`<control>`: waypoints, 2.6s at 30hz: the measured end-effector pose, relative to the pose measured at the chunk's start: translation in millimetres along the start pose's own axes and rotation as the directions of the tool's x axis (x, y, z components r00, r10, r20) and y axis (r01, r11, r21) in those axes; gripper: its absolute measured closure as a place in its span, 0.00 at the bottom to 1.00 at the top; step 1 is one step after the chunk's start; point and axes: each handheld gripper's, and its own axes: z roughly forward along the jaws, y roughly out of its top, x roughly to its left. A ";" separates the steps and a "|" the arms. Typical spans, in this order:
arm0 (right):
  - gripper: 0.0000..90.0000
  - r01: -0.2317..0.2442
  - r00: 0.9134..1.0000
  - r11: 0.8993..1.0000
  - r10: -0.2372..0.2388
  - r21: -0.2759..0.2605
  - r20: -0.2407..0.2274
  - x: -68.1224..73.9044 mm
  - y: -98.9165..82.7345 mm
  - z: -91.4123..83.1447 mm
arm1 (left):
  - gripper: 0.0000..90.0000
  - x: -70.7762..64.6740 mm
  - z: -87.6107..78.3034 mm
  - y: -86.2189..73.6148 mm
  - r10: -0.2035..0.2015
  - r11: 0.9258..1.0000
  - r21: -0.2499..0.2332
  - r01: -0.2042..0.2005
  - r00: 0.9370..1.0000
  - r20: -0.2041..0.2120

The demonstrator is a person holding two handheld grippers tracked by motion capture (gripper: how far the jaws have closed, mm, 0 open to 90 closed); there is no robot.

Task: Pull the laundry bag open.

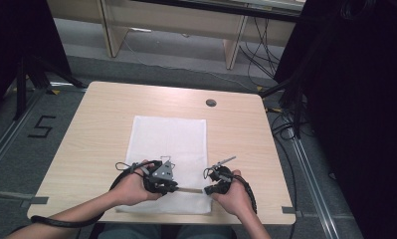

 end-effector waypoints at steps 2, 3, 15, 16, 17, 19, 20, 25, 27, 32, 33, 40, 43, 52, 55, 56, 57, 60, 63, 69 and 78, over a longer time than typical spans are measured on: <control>1.00 0.000 1.000 1.000 0.000 -0.001 0.000 -0.1 -0.1 0.0 | 0.91 0.8 -0.3 -0.1 0.004 1.000 0.004 -0.004 1.000 0.000; 1.00 0.000 1.000 1.000 0.000 -0.001 0.000 0.0 -0.1 0.0 | 0.91 0.8 -0.3 -0.2 0.003 1.000 0.005 -0.003 1.000 0.000; 1.00 0.004 1.000 1.000 -0.004 -0.001 -0.002 0.2 -0.2 -0.1 | 0.91 1.1 0.6 -2.4 0.006 1.000 0.001 -0.006 1.000 0.008; 1.00 0.002 1.000 1.000 -0.002 0.000 0.001 0.5 0.0 0.2 | 0.91 1.2 0.6 -2.4 0.009 1.000 0.001 -0.009 1.000 0.008; 1.00 0.007 1.000 1.000 -0.007 -0.001 0.000 0.3 0.0 0.3 | 0.91 0.8 0.9 -2.8 0.001 1.000 -0.004 -0.001 1.000 0.008; 1.00 0.008 1.000 1.000 -0.008 -0.003 0.000 0.5 0.1 0.4 | 0.91 0.5 0.7 -3.3 -0.005 1.000 -0.002 0.005 1.000 0.010; 1.00 0.027 1.000 1.000 -0.027 -0.008 -0.008 -1.0 0.4 1.1 | 0.91 0.4 0.5 -3.8 -0.006 1.000 -0.002 0.006 1.000 0.010; 1.00 0.032 0.999 0.999 -0.032 -0.011 -0.010 -1.4 0.6 1.4 | 0.91 2.1 -2.4 -7.1 -0.028 1.000 0.001 0.028 0.999 0.016; 1.00 0.032 0.999 0.999 -0.032 -0.012 -0.010 -1.6 0.7 1.4 | 0.91 2.4 -3.2 -7.3 -0.024 1.000 -0.004 0.024 1.000 0.015; 1.00 0.032 0.999 0.999 -0.032 -0.012 -0.009 -1.2 0.5 1.4 | 0.91 1.6 -1.8 -8.2 -0.016 1.000 -0.002 0.016 1.000 0.011; 1.00 0.031 0.999 0.999 -0.031 -0.012 -0.010 -1.3 0.4 1.3 | 0.91 1.8 -2.3 -8.4 -0.017 1.000 0.000 0.017 1.000 0.014; 1.00 0.035 0.999 0.999 -0.036 -0.013 -0.011 -1.3 0.4 1.5 | 0.91 2.6 -0.1 -10.9 -0.003 1.000 0.016 0.003 1.000 0.006; 1.00 0.036 0.999 0.999 -0.036 -0.014 -0.011 -1.3 0.3 1.4 | 0.91 2.5 0.6 -12.0 0.026 0.999 0.034 -0.026 1.000 -0.007; 1.00 0.041 0.999 0.999 -0.041 -0.013 -0.003 -0.7 0.4 1.4 | 0.91 6.5 4.2 -18.4 -0.004 0.999 0.038 0.004 1.000 0.005; 1.00 0.039 0.999 0.999 -0.040 -0.014 -0.006 -1.2 0.3 1.4 | 0.91 8.3 1.8 -18.8 0.021 0.998 0.062 -0.020 1.000 -0.003; 1.00 0.039 0.999 0.999 -0.039 -0.014 -0.007 -1.3 0.3 1.4 | 0.92 8.3 1.6 -19.6 -0.009 0.999 0.049 0.009 1.000 0.003; 1.00 0.039 0.999 0.999 -0.039 -0.014 -0.005 -1.3 0.3 1.4 | 0.91 8.6 0.7 -20.2 0.000 0.999 0.047 0.000 1.000 0.000; 1.00 0.032 0.999 0.999 -0.032 -0.008 -0.007 -1.4 0.4 1.0 | 0.91 7.7 -0.6 -21.5 0.002 0.999 0.047 -0.002 1.000 -0.003; 1.00 0.014 1.000 1.000 -0.014 -0.003 0.006 0.3 0.3 0.3 | 0.91 8.0 -2.9 -22.9 0.004 0.998 0.064 -0.003 1.000 -0.011; 1.00 0.013 1.000 1.000 -0.013 0.000 0.004 -0.3 0.3 0.0 | 0.91 8.7 -7.9 -26.4 -0.010 0.999 0.049 0.010 1.000 -0.008; 1.00 0.004 1.000 1.000 -0.004 0.005 0.009 -0.3 0.0 -0.8 | 0.92 11.2 -13.0 -31.6 -0.033 0.999 0.039 0.033 0.999 -0.006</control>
